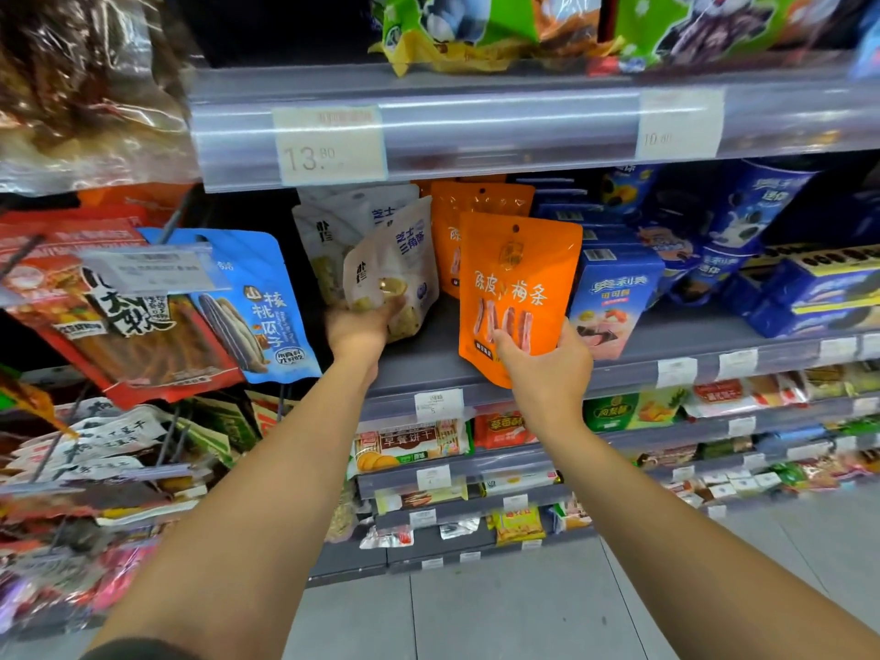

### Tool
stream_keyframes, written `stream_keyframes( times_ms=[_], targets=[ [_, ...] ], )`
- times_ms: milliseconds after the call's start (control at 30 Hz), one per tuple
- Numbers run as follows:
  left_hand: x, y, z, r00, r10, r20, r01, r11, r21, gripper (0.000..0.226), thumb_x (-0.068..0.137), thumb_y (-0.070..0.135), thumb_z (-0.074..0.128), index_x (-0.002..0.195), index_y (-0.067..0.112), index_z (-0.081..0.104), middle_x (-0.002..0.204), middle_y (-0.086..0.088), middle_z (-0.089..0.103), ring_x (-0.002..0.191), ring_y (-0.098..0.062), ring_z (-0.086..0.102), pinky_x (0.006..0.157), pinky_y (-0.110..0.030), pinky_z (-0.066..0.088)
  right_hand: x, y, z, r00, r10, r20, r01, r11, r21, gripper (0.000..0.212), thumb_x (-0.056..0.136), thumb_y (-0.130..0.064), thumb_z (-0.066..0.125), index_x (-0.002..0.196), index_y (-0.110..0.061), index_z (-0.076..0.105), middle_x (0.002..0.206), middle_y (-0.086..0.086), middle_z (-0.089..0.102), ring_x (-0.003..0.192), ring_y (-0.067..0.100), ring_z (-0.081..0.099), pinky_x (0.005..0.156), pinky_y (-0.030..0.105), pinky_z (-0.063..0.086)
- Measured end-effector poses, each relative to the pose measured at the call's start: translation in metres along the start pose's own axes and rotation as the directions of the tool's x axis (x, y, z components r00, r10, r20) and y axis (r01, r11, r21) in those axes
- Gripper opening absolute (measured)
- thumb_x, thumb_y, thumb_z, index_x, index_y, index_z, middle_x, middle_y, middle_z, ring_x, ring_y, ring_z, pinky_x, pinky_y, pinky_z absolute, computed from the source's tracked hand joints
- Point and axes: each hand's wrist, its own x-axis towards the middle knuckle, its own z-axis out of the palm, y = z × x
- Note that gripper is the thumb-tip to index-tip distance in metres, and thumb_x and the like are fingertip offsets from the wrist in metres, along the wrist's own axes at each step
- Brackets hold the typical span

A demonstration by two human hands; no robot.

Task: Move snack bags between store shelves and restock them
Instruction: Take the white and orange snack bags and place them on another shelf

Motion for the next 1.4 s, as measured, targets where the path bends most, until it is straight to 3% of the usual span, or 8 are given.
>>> stream_keyframes(
  times_ms=[100, 300, 533, 667, 933, 1100, 1267, 1400],
  targets=[
    [-0.018, -0.002, -0.011, 0.997, 0.069, 0.044, -0.066, 0.995, -0.079, 0.038, 0.058, 0.024, 0.093, 0.086, 0.022, 0.068, 0.083, 0.009, 0.072, 0.085, -0.014, 0.071, 0.072, -0.027, 0.056, -0.004, -0.004, -0.007, 1.0, -0.005, 0.002, 0.005, 1.0, -0.005, 0.027, 0.076, -0.03, 0.081, 0.092, -0.032, 0.06, 0.084, -0.017, 0.065, 0.077, -0.003, 0.064, 0.066, 0.015, 0.047],
    [-0.077, -0.006, -0.052, 0.976, 0.163, 0.144, -0.162, 0.987, -0.018, 0.031, 0.064, 0.022, 0.09, 0.079, 0.029, 0.064, 0.064, 0.022, 0.07, 0.062, 0.012, 0.065, 0.047, -0.005, 0.046, -0.022, -0.019, -0.043, 0.999, -0.01, 0.048, 0.009, 1.0, 0.015, 0.024, 0.076, -0.027, 0.081, 0.089, -0.034, 0.062, 0.079, -0.02, 0.065, 0.069, -0.012, 0.064, 0.059, 0.004, 0.045],
    [-0.164, -0.013, -0.088, 0.939, 0.158, 0.305, -0.21, 0.967, 0.146, 0.033, 0.066, 0.023, 0.089, 0.093, 0.022, 0.07, 0.09, 0.003, 0.076, 0.081, -0.014, 0.074, 0.074, -0.033, 0.059, -0.057, -0.022, -0.156, 0.967, 0.074, 0.243, -0.081, 0.996, 0.019, 0.031, 0.075, -0.025, 0.083, 0.1, -0.029, 0.066, 0.087, -0.012, 0.072, 0.076, -0.002, 0.069, 0.059, 0.009, 0.051],
    [-0.229, -0.006, -0.077, 0.902, 0.152, 0.405, -0.201, 0.976, 0.081, 0.027, 0.071, 0.023, 0.086, 0.092, 0.02, 0.07, 0.078, 0.014, 0.077, 0.071, -0.003, 0.073, 0.061, -0.021, 0.055, -0.076, -0.015, -0.24, 0.953, 0.152, 0.263, -0.176, 0.982, 0.069, 0.022, 0.075, -0.027, 0.084, 0.087, -0.035, 0.067, 0.08, -0.018, 0.075, 0.074, 0.0, 0.072, 0.058, 0.014, 0.054],
    [-0.411, 0.002, 0.006, 0.712, 0.24, 0.66, -0.256, 0.964, -0.074, 0.017, 0.066, 0.021, 0.084, 0.077, 0.016, 0.072, 0.068, 0.018, 0.074, 0.06, 0.0, 0.068, 0.056, -0.021, 0.051, -0.128, -0.012, -0.452, 0.978, 0.156, 0.137, -0.172, 0.978, 0.118, 0.027, 0.073, -0.032, 0.084, 0.095, -0.033, 0.068, 0.09, -0.013, 0.077, 0.081, 0.007, 0.074, 0.068, 0.027, 0.06],
    [-0.504, -0.012, 0.056, 0.597, 0.186, 0.781, -0.169, 0.98, -0.104, 0.036, 0.059, 0.026, 0.089, 0.092, 0.016, 0.078, 0.097, -0.005, 0.078, 0.091, -0.025, 0.072, 0.085, -0.04, 0.052, -0.16, -0.006, -0.565, 0.982, 0.174, 0.071, -0.183, 0.973, 0.144, 0.035, 0.074, -0.035, 0.083, 0.105, -0.034, 0.065, 0.096, -0.011, 0.076, 0.083, 0.009, 0.075, 0.065, 0.027, 0.059],
    [-0.562, -0.022, 0.11, 0.536, 0.125, 0.835, -0.132, 0.989, -0.064, 0.052, 0.048, 0.037, 0.091, 0.094, 0.017, 0.078, 0.098, -0.008, 0.078, 0.09, -0.028, 0.075, 0.07, -0.036, 0.058, -0.167, 0.011, -0.644, 0.976, 0.216, -0.018, -0.208, 0.959, 0.192, 0.036, 0.077, -0.034, 0.081, 0.108, -0.035, 0.063, 0.098, -0.01, 0.076, 0.084, 0.009, 0.075, 0.06, 0.021, 0.057],
    [-0.593, -0.023, 0.173, 0.49, 0.096, 0.866, -0.095, 0.994, -0.057, 0.057, 0.05, 0.023, 0.093, 0.102, 0.01, 0.075, 0.102, -0.01, 0.077, 0.094, -0.029, 0.074, 0.085, -0.042, 0.055, -0.145, 0.034, -0.701, 0.968, 0.243, -0.059, -0.221, 0.944, 0.244, 0.041, 0.078, -0.028, 0.081, 0.115, -0.029, 0.063, 0.101, -0.005, 0.077, 0.086, 0.013, 0.075, 0.062, 0.023, 0.058]
  ],
)
